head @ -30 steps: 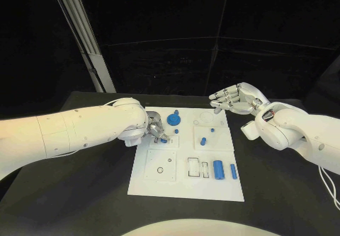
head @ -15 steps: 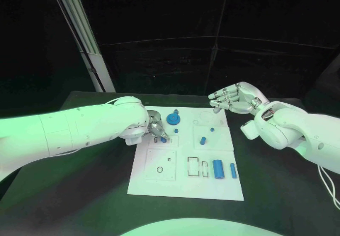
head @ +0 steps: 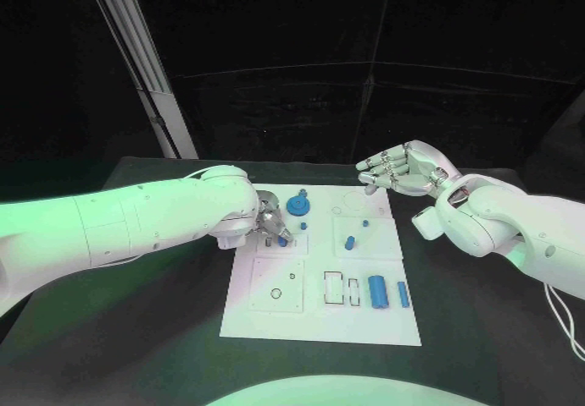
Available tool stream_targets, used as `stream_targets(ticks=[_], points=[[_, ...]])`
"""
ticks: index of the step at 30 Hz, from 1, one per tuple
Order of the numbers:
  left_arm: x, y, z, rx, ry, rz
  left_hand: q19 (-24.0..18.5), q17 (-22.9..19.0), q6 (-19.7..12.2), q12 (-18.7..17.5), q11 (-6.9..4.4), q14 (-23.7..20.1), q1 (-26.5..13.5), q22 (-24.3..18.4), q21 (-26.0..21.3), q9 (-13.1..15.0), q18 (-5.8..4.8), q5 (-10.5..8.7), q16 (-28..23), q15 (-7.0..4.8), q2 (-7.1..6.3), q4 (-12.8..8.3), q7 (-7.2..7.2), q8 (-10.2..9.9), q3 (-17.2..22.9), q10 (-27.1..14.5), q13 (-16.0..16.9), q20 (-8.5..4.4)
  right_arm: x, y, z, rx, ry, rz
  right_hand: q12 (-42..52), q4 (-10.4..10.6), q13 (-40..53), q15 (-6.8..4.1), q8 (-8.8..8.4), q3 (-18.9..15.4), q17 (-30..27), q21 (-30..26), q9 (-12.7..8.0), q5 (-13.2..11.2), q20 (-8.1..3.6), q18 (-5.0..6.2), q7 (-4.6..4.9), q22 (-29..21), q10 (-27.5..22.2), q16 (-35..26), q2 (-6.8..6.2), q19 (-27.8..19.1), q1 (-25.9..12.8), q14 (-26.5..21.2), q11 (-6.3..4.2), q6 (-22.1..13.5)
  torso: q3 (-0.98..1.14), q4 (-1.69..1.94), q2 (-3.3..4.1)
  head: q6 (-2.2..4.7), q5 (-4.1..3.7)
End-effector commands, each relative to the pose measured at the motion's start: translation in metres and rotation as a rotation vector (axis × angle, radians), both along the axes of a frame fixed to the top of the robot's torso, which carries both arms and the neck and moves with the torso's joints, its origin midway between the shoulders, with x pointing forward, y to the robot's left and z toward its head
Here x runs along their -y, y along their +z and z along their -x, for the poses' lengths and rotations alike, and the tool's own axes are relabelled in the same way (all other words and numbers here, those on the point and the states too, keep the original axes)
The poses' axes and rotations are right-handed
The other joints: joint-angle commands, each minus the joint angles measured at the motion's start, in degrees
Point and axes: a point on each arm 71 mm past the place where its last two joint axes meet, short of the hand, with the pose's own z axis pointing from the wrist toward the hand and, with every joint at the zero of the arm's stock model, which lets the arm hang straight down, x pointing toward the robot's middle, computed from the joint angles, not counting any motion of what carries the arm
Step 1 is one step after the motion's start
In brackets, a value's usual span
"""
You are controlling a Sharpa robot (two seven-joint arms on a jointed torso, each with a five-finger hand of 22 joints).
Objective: Assemble the parts on the task board
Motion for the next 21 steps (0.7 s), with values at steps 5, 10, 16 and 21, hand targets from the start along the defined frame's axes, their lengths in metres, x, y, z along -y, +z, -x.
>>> stream_targets(ticks=[5,10,16,21], points=[[-0.0005,-0.0035,0.0014,-0.029,-0.012,-0.029,1.17,15.09,0.64,0.32,-0.2,5.95,-2.08,1.48,0.49,-0.02,-1.04,0.18,0.18,-0.44,-0.04,1.21,0.03,0.01,-1.43,0.45,0.14,-0.37,-0.0023,0.0021,0.0005,0.008,0.014,-0.007,-0.08,-0.09,-0.1,0.29,-0.29,-0.27,-0.1,-0.19,-0.04,0.18,0.21,0.62,-0.06,-0.1,-0.33,-0.29,-0.1,0.26,-0.32,0.02,0.17,-0.41,-0.03,0.11,-0.01,0.02,-0.15],[-0.0016,-0.0034,-0.0001,-0.024,-0.002,-0.03,1.22,15.09,1.08,0.5,-0.03,5.95,-5.42,1.65,0.54,-0.05,-1.07,-0.11,0.18,-0.3,-1.03,3.82,0.2,0.13,-4.74,0.53,0.21,-0.29,-0.0026,0.002,0.0003,0.008,0.014,-0.007,-0.1,0.0,-0.19,0.36,-0.32,-0.41,-0.14,-0.35,-0.05,0.19,0.26,0.6,0.01,-0.19,-0.46,-0.43,-0.15,0.27,-0.55,-0.03,0.26,-0.5,-0.04,0.1,-0.02,0.09,-0.14],[-0.0031,-0.0029,-0.0017,-0.013,0.01,-0.024,1.23,15.09,1.21,0.67,-0.16,5.95,-7.6,1.79,0.52,-0.05,-1.07,-0.3,0.18,-0.41,-1.84,6.69,0.03,0.27,-12.75,0.45,0.22,-0.35,-0.0022,0.0018,-0.0001,0.008,0.012,-0.006,-0.1,0.11,-0.27,0.44,-0.34,-0.57,-0.19,-0.52,-0.06,0.21,0.32,0.58,0.07,-0.3,-0.58,-0.56,-0.16,0.28,-0.82,-0.07,0.33,-0.61,-0.09,0.14,-0.05,0.14,-0.17],[-0.0055,-0.0022,-0.0018,-0.002,0.021,-0.016,1.21,15.09,1.15,0.68,-0.17,5.95,-6.73,1.78,0.45,-0.1,-1.05,-0.18,0.18,-0.46,-1.02,7.69,-0.06,0.27,-15.92,0.38,0.17,-0.42,-0.0016,0.0016,-0.0005,0.008,0.01,-0.006,-0.1,0.14,-0.29,0.46,-0.34,-0.61,-0.2,-0.58,-0.06,0.22,0.34,0.58,0.08,-0.33,-0.61,-0.6,-0.15,0.28,-0.9,-0.08,0.35,-0.64,-0.1,0.14,-0.05,0.25,-0.18]])
